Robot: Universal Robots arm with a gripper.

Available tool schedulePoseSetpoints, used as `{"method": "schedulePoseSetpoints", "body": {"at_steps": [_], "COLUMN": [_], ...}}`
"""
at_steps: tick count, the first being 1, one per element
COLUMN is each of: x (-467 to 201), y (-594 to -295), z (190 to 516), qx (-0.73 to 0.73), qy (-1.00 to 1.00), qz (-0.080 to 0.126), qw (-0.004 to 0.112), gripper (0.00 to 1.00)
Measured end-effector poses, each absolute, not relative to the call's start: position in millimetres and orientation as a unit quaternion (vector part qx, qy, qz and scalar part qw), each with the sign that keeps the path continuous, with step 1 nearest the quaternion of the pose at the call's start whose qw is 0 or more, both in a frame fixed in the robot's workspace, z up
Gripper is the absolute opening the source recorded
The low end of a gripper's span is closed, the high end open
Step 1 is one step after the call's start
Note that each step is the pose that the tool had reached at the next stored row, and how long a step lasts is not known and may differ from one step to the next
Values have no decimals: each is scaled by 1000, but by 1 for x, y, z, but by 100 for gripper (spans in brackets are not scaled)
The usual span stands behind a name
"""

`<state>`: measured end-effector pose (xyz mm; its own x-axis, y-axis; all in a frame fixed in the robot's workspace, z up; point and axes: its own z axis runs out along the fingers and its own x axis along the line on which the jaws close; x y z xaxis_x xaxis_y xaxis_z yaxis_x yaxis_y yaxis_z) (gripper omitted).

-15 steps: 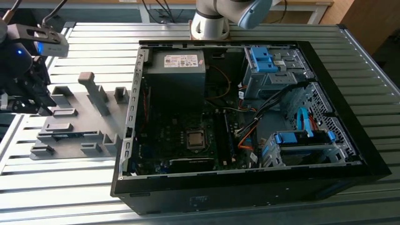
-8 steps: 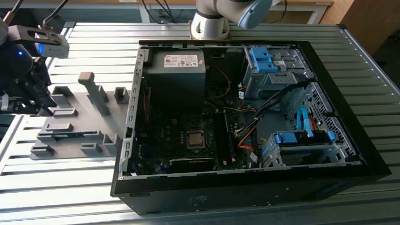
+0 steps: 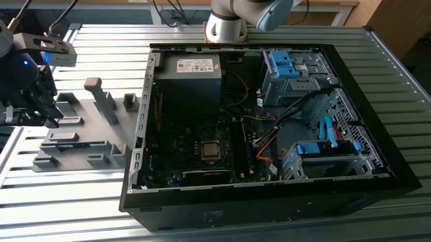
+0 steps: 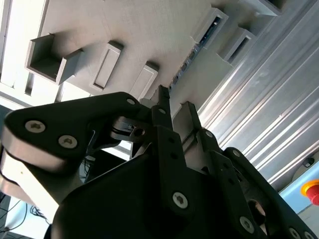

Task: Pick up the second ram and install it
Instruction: 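Pick up the second ram and move it above second insertion slot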

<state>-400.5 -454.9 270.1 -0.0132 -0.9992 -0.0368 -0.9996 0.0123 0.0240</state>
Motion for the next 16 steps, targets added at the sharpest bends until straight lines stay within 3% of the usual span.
{"method": "schedulePoseSetpoints", "body": {"at_steps": [16], "x": [-401], "y": [-457], "z": [250], "qx": [-705], "qy": [709], "qz": [22], "qw": [3], "gripper": [31]}}
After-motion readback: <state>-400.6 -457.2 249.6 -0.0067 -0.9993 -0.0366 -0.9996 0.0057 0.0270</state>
